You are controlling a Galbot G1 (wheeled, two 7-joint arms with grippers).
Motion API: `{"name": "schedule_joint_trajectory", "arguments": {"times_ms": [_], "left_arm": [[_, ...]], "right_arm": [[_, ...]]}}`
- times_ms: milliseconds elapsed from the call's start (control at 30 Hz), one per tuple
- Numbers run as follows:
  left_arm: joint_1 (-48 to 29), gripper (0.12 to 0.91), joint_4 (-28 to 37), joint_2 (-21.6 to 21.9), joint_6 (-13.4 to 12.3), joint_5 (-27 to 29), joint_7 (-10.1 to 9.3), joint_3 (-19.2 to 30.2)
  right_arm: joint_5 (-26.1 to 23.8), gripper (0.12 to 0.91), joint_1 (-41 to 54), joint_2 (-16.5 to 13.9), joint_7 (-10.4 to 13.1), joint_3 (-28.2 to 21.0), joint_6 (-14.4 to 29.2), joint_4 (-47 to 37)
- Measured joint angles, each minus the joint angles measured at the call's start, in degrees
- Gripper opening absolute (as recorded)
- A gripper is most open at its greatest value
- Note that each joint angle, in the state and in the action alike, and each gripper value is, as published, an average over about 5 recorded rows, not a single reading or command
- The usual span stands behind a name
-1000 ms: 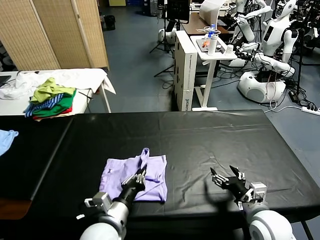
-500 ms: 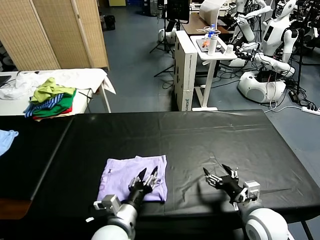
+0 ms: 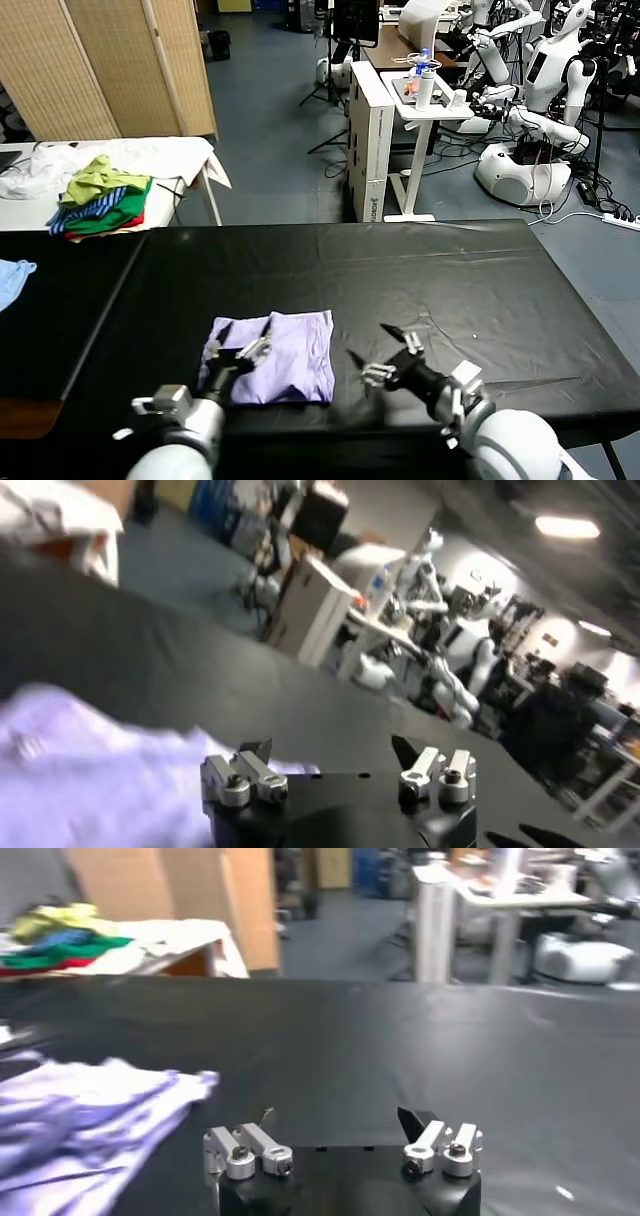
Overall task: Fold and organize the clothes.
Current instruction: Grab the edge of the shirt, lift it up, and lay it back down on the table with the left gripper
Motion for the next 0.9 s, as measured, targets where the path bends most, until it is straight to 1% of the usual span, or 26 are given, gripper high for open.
{"name": "schedule_joint_trajectory", "arguments": {"times_ms": [133, 233, 300, 400, 567, 900], "left_arm": [[0.52, 0.907, 0.20, 3.17, -0.08, 0.29, -0.18, -4.57], [0.94, 0.907, 0.48, 4.10, -0.19, 1.05, -0.36, -6.77], [1.19, 0.907, 0.70, 4.27, -0.27, 1.66, -0.49, -7.66], [1.60, 0.907, 0.98, 4.17, -0.38, 2.27, -0.55, -8.49], [2.11, 0.907, 1.21, 3.66, -0.52, 2.85, -0.47, -8.91], [3.24, 0.907, 1.53, 2.86, -1.20, 3.58, -0.36, -8.99]], "right_arm": [[-2.88, 0.907, 4.40, -2.15, -1.48, -7.26, 0.37, -0.65], [-5.21, 0.907, 6.84, -2.91, -2.42, -12.18, 0.92, -1.39], [-5.98, 0.907, 7.76, -3.02, -2.56, -14.91, 1.10, -1.77], [-5.92, 0.907, 8.24, -2.65, -2.11, -17.87, 1.11, -2.32], [-4.56, 0.907, 7.87, -1.51, -0.81, -19.57, 1.02, -3.43], [-4.44, 0.902, 7.08, 1.71, -0.23, -19.43, 1.26, -5.60]]}}
